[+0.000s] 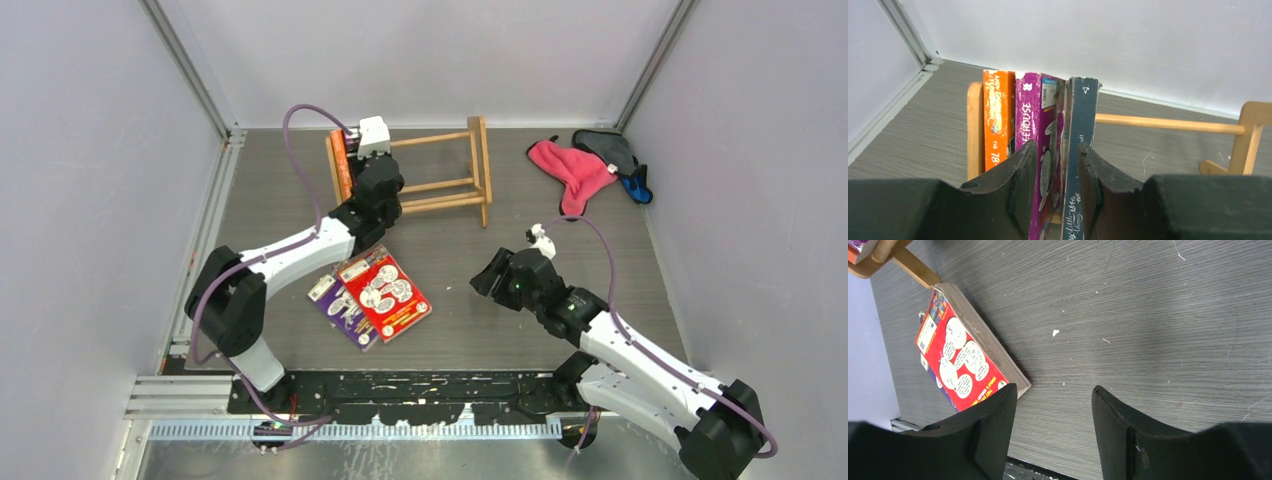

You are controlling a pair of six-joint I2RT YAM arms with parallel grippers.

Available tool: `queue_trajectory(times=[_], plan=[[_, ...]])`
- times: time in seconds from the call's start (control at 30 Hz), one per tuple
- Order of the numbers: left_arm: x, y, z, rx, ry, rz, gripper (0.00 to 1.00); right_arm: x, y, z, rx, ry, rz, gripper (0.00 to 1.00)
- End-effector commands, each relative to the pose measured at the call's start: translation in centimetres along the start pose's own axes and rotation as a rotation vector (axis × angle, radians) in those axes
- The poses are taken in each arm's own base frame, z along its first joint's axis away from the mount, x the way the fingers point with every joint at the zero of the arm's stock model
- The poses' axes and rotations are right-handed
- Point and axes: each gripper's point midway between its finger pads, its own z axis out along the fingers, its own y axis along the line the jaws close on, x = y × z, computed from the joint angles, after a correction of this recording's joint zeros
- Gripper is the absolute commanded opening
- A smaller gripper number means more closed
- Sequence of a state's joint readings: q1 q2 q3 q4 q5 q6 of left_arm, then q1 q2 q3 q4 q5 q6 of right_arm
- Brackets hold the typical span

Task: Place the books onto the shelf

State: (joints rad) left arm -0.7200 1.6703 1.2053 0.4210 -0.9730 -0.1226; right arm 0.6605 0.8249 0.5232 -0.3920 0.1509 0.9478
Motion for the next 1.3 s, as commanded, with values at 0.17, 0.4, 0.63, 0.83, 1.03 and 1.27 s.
queue_trajectory(times=[0.17, 0.4, 0.63, 0.83, 1.03, 1.27], plan=[[-7.1, 2.6, -3.2, -0.058, -0.104, -0.122, 0.36, -0.6, 0.7, -0.6, -0.032, -0.019, -0.005, 0.62], [-8.3, 4.6, -7.5, -0.045, -0.037, -0.149, 0.36, -2.9, 3.9, 0.7, -0.068, -0.057, -0.056, 0.58], [-5.6, 7.7, -12.2, -0.031, 0.092, -0.148, 0.34, -6.5, 9.9, 3.9, -0.115, -0.092, -0.11, 0.45], [-1.3, 11.1, -15.4, -0.049, 0.268, -0.216, 0.33, -9.7, 14.1, 7.4, -0.133, -0.126, -0.131, 0.29], [1.3, 12.4, -17.3, -0.044, 0.357, -0.237, 0.32, -12.8, 17.9, 12.0, -0.166, -0.134, -0.13, 0.14], [4.8, 13.3, -18.9, -0.047, 0.477, -0.245, 0.32, -15.9, 22.5, 18.3, -0.232, -0.112, -0.107, 0.02]])
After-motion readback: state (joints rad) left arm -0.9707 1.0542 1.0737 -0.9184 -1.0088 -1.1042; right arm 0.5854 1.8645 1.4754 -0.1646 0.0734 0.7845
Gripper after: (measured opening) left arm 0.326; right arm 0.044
